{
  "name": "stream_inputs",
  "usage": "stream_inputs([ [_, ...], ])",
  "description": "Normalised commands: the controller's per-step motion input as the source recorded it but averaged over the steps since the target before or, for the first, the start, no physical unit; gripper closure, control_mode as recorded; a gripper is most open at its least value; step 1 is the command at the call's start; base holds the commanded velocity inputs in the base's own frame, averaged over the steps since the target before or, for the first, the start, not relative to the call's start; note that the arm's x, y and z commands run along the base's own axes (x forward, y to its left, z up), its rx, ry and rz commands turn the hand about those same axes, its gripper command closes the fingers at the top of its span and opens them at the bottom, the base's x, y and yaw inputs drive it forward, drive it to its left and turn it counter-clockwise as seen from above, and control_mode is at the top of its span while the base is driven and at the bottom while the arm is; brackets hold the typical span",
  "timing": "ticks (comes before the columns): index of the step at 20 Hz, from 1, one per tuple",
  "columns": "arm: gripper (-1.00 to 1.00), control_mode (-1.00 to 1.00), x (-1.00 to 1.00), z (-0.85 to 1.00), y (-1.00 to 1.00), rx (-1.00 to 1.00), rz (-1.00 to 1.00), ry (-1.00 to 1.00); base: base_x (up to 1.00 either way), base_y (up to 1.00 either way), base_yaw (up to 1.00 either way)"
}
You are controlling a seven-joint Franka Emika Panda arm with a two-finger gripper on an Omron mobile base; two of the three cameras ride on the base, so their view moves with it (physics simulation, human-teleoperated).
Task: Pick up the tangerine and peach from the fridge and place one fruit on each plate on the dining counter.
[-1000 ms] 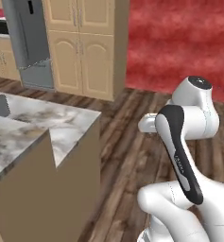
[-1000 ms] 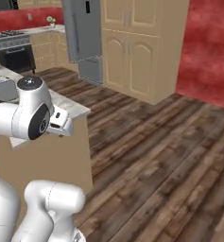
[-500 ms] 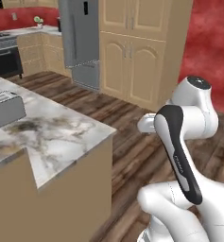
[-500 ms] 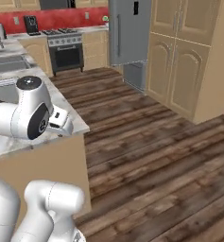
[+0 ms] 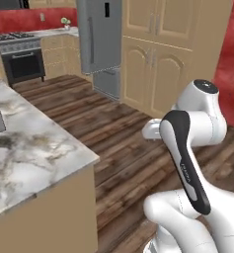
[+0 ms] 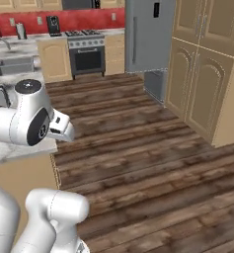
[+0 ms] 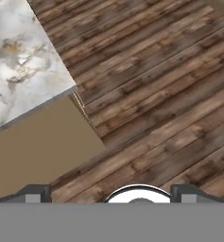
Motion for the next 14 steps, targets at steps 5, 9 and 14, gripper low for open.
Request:
stream_inputs([
  [5,-1.00,1.00,0.00,0.00,0.00,0.00,0.00,0.00,0.72,-1.00,0.25],
  [9,-1.00,1.00,0.00,0.00,0.00,0.00,0.00,0.00,0.88,-0.99,0.28],
  [14,-1.00,1.00,0.00,0.00,0.00,0.00,0.00,0.00,1.00,-0.93,0.40],
])
